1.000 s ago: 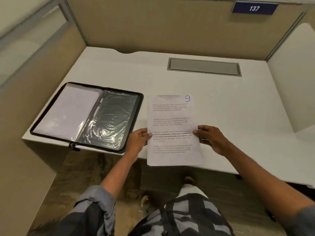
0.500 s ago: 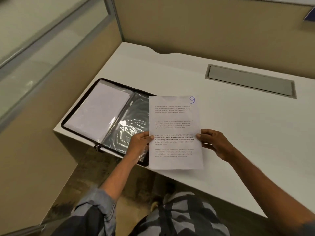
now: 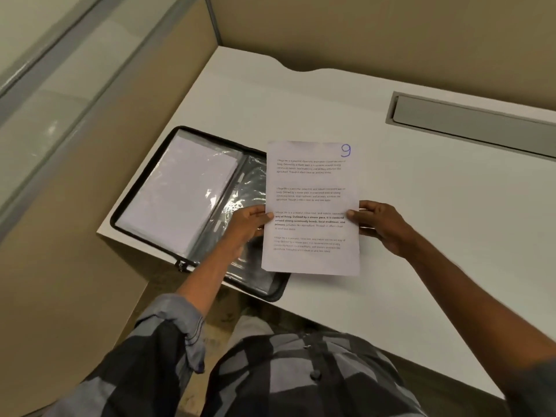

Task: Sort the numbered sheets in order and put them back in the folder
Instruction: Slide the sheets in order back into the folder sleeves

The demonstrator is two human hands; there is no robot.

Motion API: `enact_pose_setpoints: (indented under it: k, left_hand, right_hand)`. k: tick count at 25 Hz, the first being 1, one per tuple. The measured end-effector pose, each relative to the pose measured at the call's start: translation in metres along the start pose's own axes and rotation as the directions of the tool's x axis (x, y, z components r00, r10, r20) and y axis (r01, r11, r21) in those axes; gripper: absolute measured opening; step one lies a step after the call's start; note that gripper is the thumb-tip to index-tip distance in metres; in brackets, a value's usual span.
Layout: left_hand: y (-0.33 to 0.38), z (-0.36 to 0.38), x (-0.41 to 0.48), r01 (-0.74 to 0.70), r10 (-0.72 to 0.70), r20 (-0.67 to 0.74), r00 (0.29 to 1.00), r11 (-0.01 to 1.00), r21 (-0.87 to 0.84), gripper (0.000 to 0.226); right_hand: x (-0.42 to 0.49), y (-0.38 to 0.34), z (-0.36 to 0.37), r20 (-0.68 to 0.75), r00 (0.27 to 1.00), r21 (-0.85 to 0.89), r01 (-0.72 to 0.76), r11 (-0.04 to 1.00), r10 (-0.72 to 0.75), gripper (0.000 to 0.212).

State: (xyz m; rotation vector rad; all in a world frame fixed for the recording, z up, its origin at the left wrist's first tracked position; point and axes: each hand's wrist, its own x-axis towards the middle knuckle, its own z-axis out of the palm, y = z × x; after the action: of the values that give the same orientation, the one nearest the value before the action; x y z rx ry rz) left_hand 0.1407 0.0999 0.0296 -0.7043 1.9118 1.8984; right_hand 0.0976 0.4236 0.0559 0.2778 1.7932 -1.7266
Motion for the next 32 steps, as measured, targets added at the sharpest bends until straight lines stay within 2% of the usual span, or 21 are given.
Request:
enact_pose_setpoints:
  k: [6,10,13,14,16,17,19,21,23,26,32]
  left_hand:
    - [0.042,-0.026,0.06,-0.048,0.031,0.168,0.985,0.994,0.096,0.028]
    - [0.062,-0.045,0.097,-0.031,-0.005,0.273,0.962,0.991,0.128,0.029]
    - [0.071,-0.064,0.13,-0.109,0.045,0.281,0.959,0.97,0.215,0.026]
    - [0.072,-0.07,0.139,-0.216,0.132,0.254,0.958,0.915,0.34,0.025]
    - [0.07,-0.077,0.154,-0.439,0.333,0.287,0.898,0.646,0.624,0.033]
    - [0.068,-0.08,0.161,-0.523,0.39,0.36,0.848,0.502,0.689,0.036]
    - [0.064,-0.082,0.173,-0.638,0.418,0.511,0.751,0.262,0.724,0.039]
    - [0.066,-0.077,0.184,-0.661,0.38,0.586,0.716,0.096,0.744,0.043]
    - [0.073,-0.069,0.191,-0.636,0.333,0.593,0.733,0.026,0.771,0.045]
    - [0.079,-0.062,0.206,-0.604,0.296,0.574,0.763,0.01,0.797,0.046]
    - [0.096,-0.056,0.218,-0.633,0.36,0.57,0.739,0.081,0.77,0.013]
  right_hand:
    - [0.028,-0.016,0.023,-0.132,0.991,0.037,0.022,0.999,-0.017,0.026]
    - [0.043,-0.022,0.044,-0.249,0.968,0.081,0.022,0.997,-0.001,0.022]
    - [0.056,-0.031,0.057,-0.332,0.943,0.138,0.061,0.989,-0.012,0.026]
    - [0.058,-0.035,0.059,-0.371,0.929,0.167,0.088,0.982,-0.02,0.028]
    - [0.064,-0.043,0.058,-0.471,0.881,0.219,0.15,0.964,-0.03,0.024]
    - [0.067,-0.049,0.055,-0.519,0.854,0.236,0.185,0.954,-0.038,0.022]
    - [0.074,-0.062,0.048,-0.583,0.811,0.258,0.248,0.934,-0.055,0.019]
    - [0.082,-0.074,0.043,-0.607,0.792,0.276,0.286,0.918,-0.065,0.021]
    - [0.093,-0.081,0.038,-0.617,0.785,0.293,0.294,0.91,-0.054,0.026]
    - [0.114,-0.091,0.035,-0.618,0.786,0.327,0.287,0.9,-0.026,0.027]
    - [0.154,-0.099,0.041,-0.595,0.803,0.411,0.281,0.867,0.021,0.029]
